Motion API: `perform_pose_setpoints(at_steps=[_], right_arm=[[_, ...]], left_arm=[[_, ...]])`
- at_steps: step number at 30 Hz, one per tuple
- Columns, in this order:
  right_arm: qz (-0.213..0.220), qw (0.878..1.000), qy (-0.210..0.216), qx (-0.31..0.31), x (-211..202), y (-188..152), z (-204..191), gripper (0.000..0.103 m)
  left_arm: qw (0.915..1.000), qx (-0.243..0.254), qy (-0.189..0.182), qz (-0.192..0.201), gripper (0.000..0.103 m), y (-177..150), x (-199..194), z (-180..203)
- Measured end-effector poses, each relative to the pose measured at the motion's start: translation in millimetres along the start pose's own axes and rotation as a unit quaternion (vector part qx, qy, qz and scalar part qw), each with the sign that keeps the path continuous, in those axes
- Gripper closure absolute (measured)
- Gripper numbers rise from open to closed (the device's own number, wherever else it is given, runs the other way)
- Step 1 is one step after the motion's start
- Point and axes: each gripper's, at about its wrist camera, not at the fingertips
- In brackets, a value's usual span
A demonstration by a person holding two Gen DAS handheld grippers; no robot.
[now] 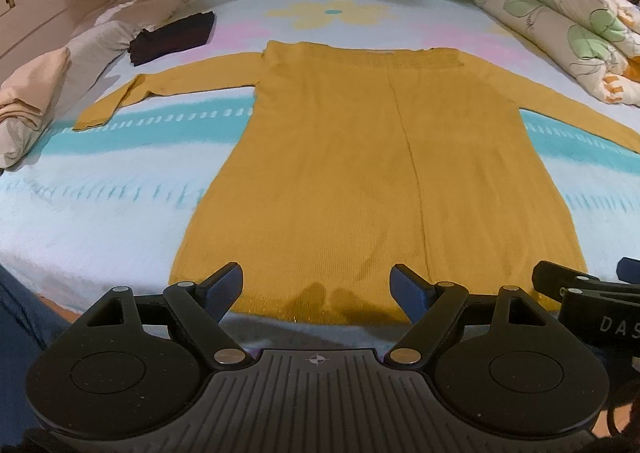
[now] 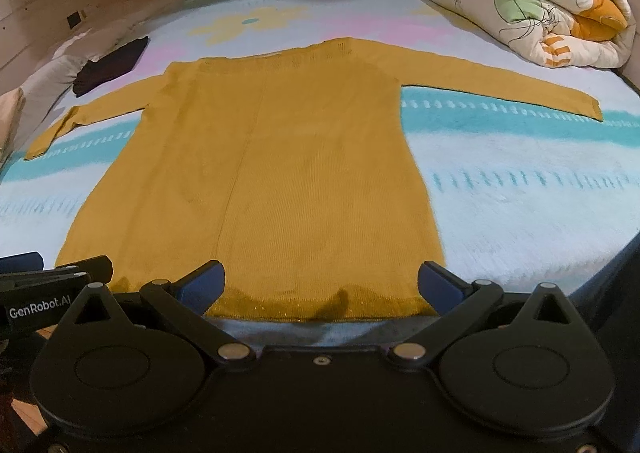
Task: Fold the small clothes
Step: 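Move the right tool over the sweater toward the sleeve cuff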
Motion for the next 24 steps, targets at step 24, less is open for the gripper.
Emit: perform_pose_setpoints(at_steps=[24], right_arm=[[-0.081, 0.982, 0.131, 0.109, 79.4, 123.5, 136.3, 0.013]], left_arm=[[0.9984, 0.041, -0.032, 0.021, 0.047, 149.8, 72.8, 53.3]])
Point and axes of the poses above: each gripper's, at about its wrist camera, not at the fingertips, and x roughly the way its jaws point, z to its right, y to its top, and after that the axes turned 12 degrees about -x, right-handed
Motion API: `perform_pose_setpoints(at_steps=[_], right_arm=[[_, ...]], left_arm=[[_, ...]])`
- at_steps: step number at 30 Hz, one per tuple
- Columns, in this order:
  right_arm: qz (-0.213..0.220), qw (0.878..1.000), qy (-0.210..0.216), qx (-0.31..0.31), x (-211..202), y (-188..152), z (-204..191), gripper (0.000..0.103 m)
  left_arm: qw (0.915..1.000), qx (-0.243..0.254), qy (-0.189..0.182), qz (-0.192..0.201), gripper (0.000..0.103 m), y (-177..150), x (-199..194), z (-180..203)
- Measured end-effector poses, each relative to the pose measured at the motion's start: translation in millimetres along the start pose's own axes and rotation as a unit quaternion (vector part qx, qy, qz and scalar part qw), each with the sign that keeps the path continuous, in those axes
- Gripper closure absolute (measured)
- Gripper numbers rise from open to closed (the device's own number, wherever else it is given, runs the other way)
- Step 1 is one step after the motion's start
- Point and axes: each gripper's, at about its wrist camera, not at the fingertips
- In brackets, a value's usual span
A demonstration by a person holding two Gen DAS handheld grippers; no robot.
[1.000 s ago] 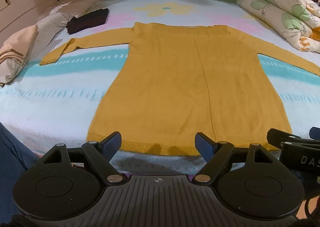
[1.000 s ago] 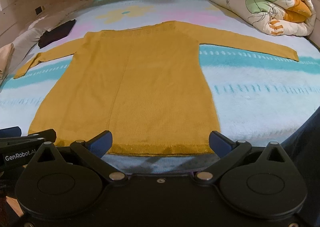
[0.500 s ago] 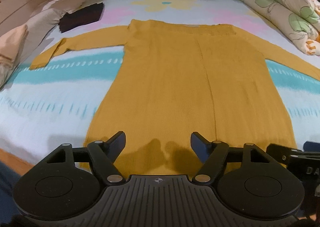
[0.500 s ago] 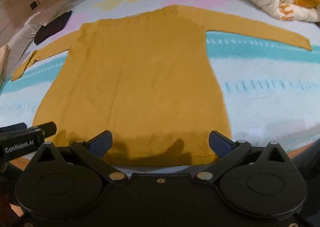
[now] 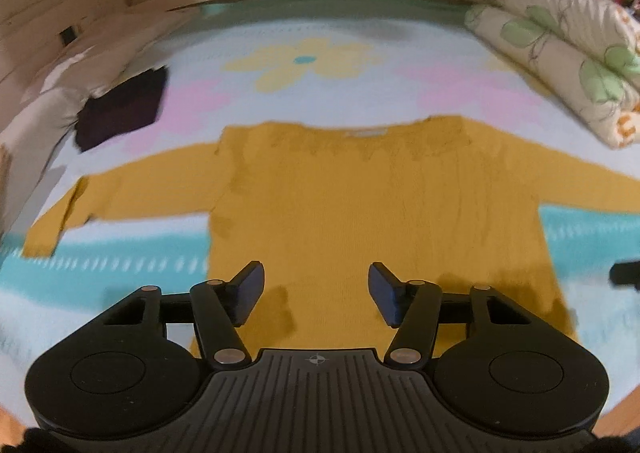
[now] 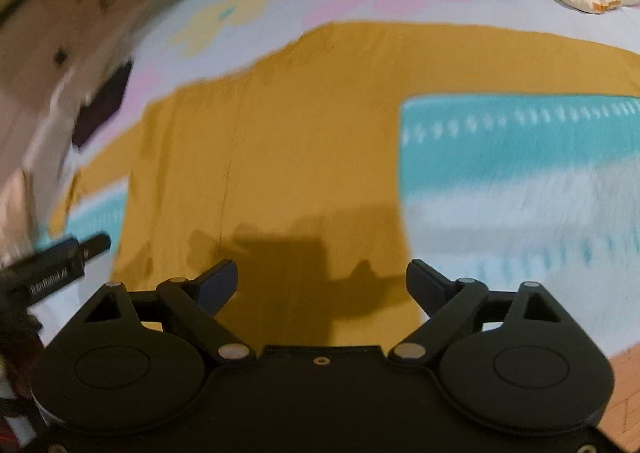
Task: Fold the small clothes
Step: 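Move the right tool over the sweater toward the sleeve cuff, then close the right tool on the yellow sleeve cuff and lift it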
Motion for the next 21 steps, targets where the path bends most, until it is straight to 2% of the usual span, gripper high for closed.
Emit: perform_pose_setpoints(at_steps=[4, 8, 15, 17, 21], right_arm=[[0.035, 0.998, -0.041, 0.012, -10.9, 34.2, 50.3, 0.02], [0.067, 0.993, -0.082, 0.051, -13.6, 53.7, 120.6, 0.025], [0.096, 0.97, -0.178, 0.138, -7.6, 49.7, 253.4, 0.025], [0.101, 0.961, -0.204, 0.159, -5.6, 45.3, 286.5, 0.023], [0.115, 0.947, -0.22, 0.203, 3.5, 41.7, 335.2, 0.016]], left_arm=[[0.9997, 0.021, -0.003, 0.013, 0.047, 25.9, 18.3, 18.2], [0.999, 0.037, -0.005, 0.024, 0.047, 43.3, 43.0, 32.4], [0.9965, 0.081, 0.02, 0.007, 0.047, 56.2, 83.0, 50.0], [0.9966, 0.08, 0.022, 0.002, 0.047, 57.8, 91.4, 50.9], [0.998, 0.058, 0.013, -0.023, 0.047, 58.3, 111.6, 47.2]])
Point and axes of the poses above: each gripper's, at about its wrist camera, not at the fingertips, and x roughly the way its jaws point, z to its right, y to its top, and after that the axes turned 12 degrees about -x, right-handed
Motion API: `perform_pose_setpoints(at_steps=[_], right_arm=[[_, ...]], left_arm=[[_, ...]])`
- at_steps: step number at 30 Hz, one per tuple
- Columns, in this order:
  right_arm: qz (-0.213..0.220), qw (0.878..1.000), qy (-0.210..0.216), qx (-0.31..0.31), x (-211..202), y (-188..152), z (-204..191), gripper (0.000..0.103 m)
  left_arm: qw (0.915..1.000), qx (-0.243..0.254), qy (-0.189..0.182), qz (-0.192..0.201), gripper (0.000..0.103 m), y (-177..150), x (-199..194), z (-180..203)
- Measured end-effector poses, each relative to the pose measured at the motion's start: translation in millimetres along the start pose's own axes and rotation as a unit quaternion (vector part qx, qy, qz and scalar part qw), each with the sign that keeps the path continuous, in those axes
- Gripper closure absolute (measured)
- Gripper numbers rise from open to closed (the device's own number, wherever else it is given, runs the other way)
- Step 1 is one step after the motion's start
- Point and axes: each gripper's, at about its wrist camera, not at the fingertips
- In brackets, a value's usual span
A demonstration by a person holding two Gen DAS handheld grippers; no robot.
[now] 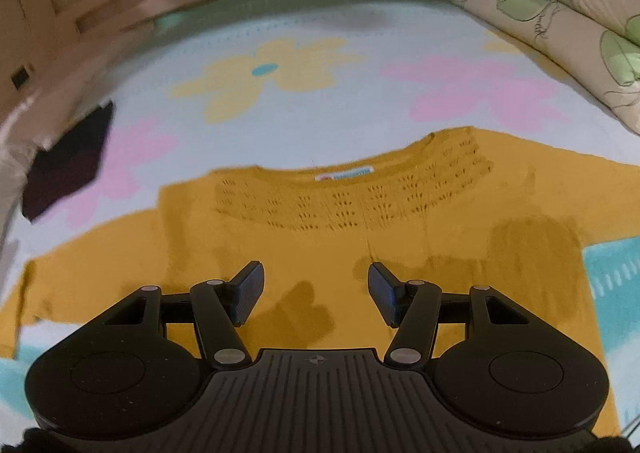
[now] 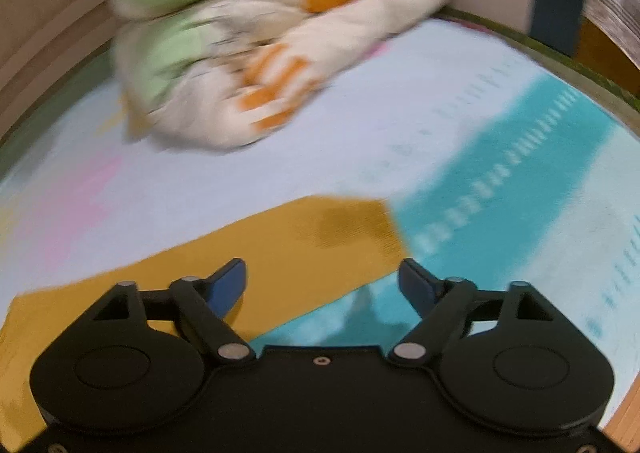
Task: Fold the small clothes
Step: 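Close the right tool on the yellow sleeve cuff and lift it, then carry the sleeve across the sweater body and open the right tool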
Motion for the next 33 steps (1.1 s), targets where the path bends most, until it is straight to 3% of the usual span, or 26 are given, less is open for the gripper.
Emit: perform_pose_setpoints(at_steps=[3, 8, 9, 11, 13, 14, 16, 19, 22, 27, 33], right_arm=[[0.015, 1.0, -0.006, 0.016, 14.1, -0.6, 18.0, 0.016], [0.013, 0.999, 0.04, 0.03, 35.8, -3.6, 26.2, 0.019], [0.009, 0.998, 0.053, 0.029, 40.4, -4.1, 25.3, 0.03], [0.013, 0.998, 0.055, 0.017, 44.2, -4.4, 19.1, 0.036], [0.003, 0.997, 0.074, 0.004, 46.3, -1.5, 13.4, 0.078], [-0.005, 0.996, 0.085, 0.017, 46.6, -0.1, 12.5, 0.09], [-0.001, 0.997, 0.082, 0.016, 37.3, 6.0, 0.8, 0.089], [0.017, 0.995, 0.091, -0.034, 13.0, 20.3, -33.7, 0.089], [0.04, 0.988, 0.138, -0.056, -20.2, 34.5, -72.3, 0.089], [0.06, 0.968, 0.223, -0.099, -67.9, 48.1, -162.3, 0.089], [0.047, 0.936, 0.32, -0.137, -98.6, 40.7, -279.4, 0.089]], left_arm=[[0.9998, 0.002, 0.01, -0.018, 0.047, -1.5, 15.1, 0.0], [0.9994, 0.002, 0.019, -0.03, 0.047, -1.6, 28.3, -4.2], [0.9993, -0.001, 0.02, -0.031, 0.047, -0.7, 30.0, -6.1], [0.9992, -0.007, 0.023, -0.033, 0.047, 2.1, 32.4, -10.7], [0.9991, -0.014, 0.025, -0.032, 0.047, 5.6, 33.8, -15.5], [0.999, -0.017, 0.027, -0.03, 0.047, 7.5, 33.8, -18.9], [0.9989, -0.022, 0.031, -0.027, 0.047, 11.0, 33.4, -26.5], [0.9987, -0.034, 0.028, -0.025, 0.047, 15.8, 31.9, -41.2], [0.9979, -0.052, 0.026, -0.026, 0.047, 19.9, 29.7, -56.6], [0.9979, -0.057, 0.029, -0.013, 0.047, 27.1, 19.9, -79.2], [0.9959, -0.081, 0.039, 0.004, 0.047, 35.9, 8.4, -115.2]])
Point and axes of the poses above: each gripper's, at about its wrist camera, not at the fingertips, and x roughly the way its jaws point, z to its right, y to its top, and after that the axes turned 12 degrees about -x, right-handed
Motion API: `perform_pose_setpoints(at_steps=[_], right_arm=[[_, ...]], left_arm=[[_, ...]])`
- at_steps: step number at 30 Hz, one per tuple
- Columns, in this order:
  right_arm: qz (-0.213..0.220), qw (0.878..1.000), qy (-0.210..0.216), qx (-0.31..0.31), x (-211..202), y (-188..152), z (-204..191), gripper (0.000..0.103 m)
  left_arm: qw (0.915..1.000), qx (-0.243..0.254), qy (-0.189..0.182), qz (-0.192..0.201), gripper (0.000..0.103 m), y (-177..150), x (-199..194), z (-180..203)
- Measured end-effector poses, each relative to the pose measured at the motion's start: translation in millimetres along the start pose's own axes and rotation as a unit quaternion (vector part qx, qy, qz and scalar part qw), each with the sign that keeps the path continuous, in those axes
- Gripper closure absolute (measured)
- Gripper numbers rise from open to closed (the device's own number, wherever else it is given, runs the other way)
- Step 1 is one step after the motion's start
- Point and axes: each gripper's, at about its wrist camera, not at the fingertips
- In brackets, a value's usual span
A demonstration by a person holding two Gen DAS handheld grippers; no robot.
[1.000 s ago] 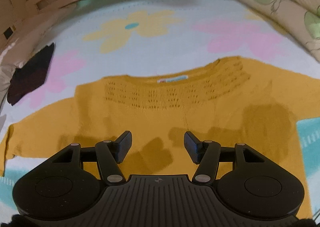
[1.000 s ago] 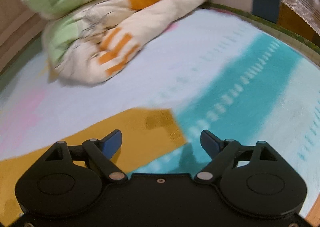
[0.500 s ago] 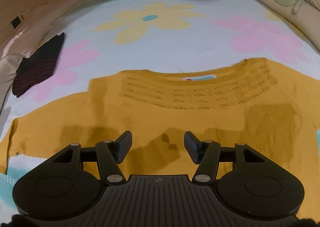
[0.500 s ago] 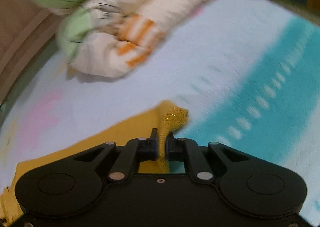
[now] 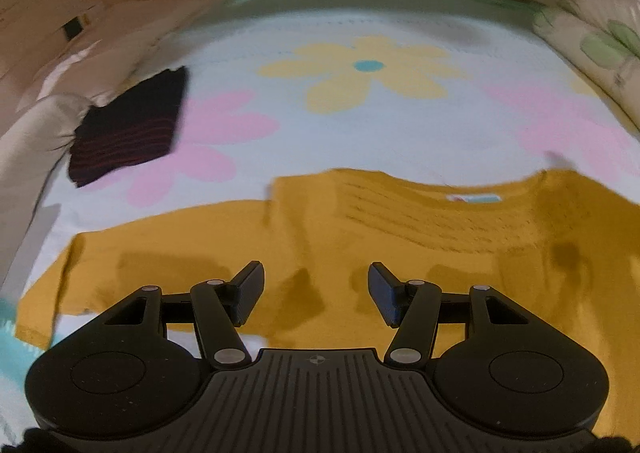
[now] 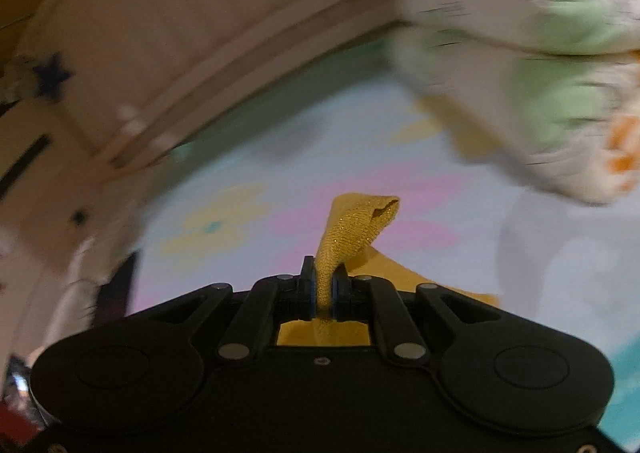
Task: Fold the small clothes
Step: 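Carry the sleeve across the sweater body and open the right tool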
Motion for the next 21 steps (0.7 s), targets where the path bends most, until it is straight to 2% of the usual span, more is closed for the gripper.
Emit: perform_pose_setpoints(at_steps=[7, 11, 17, 21], right_arm=[[-0.04, 0.995, 0.078, -0.042, 81.4, -7.0, -110.8, 0.089], [-0.069, 0.99, 0.113, -0.05, 128.7, -25.5, -168.3, 0.089], [-0.114, 0.982, 0.123, -0.087, 189.7, -68.7, -233.8, 0.089], [-0.138, 0.978, 0.12, -0.105, 217.1, -103.8, -256.8, 0.088]], left_arm=[[0.9989, -0.045, 0.008, 0.002, 0.047, 11.4, 1.0, -41.5], [0.9974, -0.07, 0.015, -0.002, 0.047, 15.4, 5.4, -62.0], [0.9956, -0.091, 0.024, -0.005, 0.047, 16.6, 7.7, -83.2], [0.9943, -0.104, 0.022, -0.009, 0.047, 18.6, 11.0, -91.4]])
Point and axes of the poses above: each gripper's, at about its wrist camera, not at the fingertips, and x roughly the way its jaws point, z to its right, y to its top, and after that the axes turned 12 degrees about -x, right-handed
